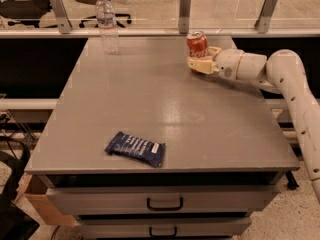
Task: Place coke can upright
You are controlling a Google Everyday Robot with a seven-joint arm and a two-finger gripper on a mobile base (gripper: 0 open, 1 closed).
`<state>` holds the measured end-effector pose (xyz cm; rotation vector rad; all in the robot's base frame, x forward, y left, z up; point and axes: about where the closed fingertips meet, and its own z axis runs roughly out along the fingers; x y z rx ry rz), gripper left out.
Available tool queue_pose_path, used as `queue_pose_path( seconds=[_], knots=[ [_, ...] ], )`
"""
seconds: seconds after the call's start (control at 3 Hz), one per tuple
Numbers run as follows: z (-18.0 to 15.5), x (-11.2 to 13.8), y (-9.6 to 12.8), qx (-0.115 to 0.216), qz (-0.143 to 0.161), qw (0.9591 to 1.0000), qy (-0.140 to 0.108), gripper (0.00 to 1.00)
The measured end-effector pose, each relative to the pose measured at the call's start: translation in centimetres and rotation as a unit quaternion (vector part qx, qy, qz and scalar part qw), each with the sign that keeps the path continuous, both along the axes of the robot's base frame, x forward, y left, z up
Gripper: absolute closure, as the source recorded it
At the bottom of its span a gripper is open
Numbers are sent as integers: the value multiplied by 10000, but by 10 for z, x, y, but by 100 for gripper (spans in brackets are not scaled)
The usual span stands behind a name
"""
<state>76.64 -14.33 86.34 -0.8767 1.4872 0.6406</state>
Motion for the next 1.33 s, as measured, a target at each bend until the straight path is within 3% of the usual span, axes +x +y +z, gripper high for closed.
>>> queue_pose_path(
  seconds=[0.67,1.0,1.33],
  knots=[
    [0,0,0,0,2,10000,0,36],
    [0,0,2,1,15,10000,2,4],
    [0,0,4,2,28,10000,3,0]
  ],
)
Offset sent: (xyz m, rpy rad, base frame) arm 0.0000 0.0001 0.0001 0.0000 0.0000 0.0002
